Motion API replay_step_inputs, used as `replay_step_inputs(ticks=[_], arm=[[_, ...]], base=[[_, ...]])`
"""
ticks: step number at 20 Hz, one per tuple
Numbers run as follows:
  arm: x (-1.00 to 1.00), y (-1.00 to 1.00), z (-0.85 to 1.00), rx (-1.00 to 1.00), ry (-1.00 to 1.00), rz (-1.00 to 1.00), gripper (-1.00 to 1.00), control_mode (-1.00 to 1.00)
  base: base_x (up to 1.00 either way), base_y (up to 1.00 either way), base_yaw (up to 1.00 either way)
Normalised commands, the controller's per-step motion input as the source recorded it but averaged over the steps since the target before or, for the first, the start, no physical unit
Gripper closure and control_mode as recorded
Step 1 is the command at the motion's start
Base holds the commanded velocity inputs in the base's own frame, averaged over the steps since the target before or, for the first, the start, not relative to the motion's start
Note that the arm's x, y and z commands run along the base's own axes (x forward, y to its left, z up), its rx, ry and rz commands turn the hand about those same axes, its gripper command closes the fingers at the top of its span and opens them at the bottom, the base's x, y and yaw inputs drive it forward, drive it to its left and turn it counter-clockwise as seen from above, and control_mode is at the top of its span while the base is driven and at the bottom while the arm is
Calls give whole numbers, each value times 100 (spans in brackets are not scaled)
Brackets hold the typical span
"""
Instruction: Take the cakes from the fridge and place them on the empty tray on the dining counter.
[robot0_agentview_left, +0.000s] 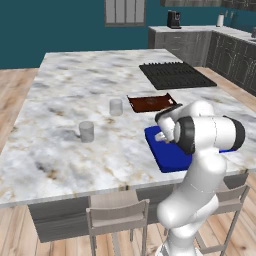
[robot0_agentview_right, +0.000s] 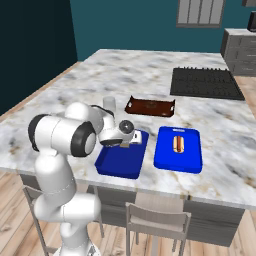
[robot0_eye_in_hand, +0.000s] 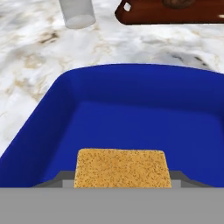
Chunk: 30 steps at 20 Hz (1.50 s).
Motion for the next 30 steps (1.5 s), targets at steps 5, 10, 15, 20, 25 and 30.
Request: replay_step_inputs(ticks=[5, 10, 15, 20, 25, 30], arm=[[23, -1, -17, 0, 0, 0, 100, -100], [27, -3, -16, 0, 0, 0, 100, -100], [27, -3, -16, 0, 0, 0, 100, -100], [26, -3, -17, 0, 0, 0, 100, -100], [25, -5, -17, 0, 1, 0, 100, -100], [18, -3, -19, 0, 1, 0, -100, -100]], base=[[0, 0, 0], [0, 0, 0], [0, 0, 0], [0, 0, 0], [0, 0, 0], [0, 0, 0]])
